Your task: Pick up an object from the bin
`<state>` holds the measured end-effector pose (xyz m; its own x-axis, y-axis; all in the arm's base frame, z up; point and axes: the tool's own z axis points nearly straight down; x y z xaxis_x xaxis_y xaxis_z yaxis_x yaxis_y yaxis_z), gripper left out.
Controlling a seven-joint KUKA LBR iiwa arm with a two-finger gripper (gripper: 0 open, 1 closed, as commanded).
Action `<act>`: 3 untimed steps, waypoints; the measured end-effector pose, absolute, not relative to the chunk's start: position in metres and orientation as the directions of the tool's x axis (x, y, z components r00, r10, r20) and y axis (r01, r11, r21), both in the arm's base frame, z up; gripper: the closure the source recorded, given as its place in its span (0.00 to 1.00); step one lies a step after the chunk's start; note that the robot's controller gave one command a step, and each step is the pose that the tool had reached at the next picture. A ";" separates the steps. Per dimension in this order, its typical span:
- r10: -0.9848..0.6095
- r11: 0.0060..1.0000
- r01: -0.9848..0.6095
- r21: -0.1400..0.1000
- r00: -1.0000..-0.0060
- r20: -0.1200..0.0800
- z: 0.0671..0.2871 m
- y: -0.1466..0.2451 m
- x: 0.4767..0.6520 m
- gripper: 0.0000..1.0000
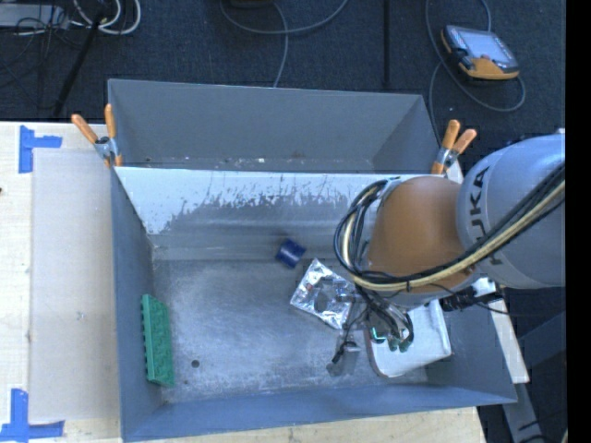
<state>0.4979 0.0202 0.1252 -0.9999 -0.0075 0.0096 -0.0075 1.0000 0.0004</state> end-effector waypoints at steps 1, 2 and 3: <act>0.121 0.993 0.121 0.000 -0.993 -0.001 0.072 -0.013 0.558 0.00; 0.120 0.993 0.120 0.000 -0.993 0.000 0.074 -0.012 0.557 1.00; 0.120 0.993 0.120 0.000 -0.993 0.000 0.074 -0.012 0.557 0.00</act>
Offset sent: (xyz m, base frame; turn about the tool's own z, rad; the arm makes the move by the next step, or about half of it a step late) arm 0.0588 -0.0320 -0.0504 0.1296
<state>0.5568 -0.0118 0.0742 -0.9927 0.1205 0.0001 0.1205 0.9927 0.0003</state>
